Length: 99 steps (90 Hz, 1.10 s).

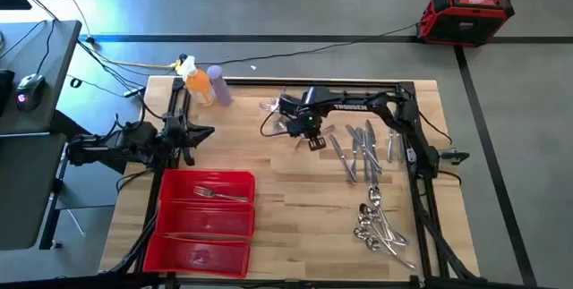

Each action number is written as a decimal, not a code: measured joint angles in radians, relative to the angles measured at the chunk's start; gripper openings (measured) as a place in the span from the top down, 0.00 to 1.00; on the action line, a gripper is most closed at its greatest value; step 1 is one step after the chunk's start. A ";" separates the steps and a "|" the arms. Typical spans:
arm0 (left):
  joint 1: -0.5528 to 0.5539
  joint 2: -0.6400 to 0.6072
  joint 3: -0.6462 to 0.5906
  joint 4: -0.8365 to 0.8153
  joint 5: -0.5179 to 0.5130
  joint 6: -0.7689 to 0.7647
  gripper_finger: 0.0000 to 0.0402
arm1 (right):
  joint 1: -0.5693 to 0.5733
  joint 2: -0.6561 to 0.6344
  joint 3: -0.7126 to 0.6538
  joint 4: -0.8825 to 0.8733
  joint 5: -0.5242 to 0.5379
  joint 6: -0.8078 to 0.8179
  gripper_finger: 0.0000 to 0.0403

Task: Sort silverware
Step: Put the silver fork in the top red bin

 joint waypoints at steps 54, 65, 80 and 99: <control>0.000 0.000 0.000 0.001 0.000 -0.002 1.00 | 0.023 0.083 -0.002 0.002 0.096 0.126 0.74; 0.000 0.000 0.000 0.002 0.000 -0.002 1.00 | 0.042 0.097 -0.002 0.000 0.112 0.176 0.87; 0.000 0.000 0.000 0.008 0.000 -0.002 1.00 | 0.076 0.095 -0.002 -0.006 0.135 0.233 0.99; 0.000 0.000 0.000 0.017 -0.009 0.001 1.00 | 0.116 0.015 0.091 0.000 0.076 0.302 1.00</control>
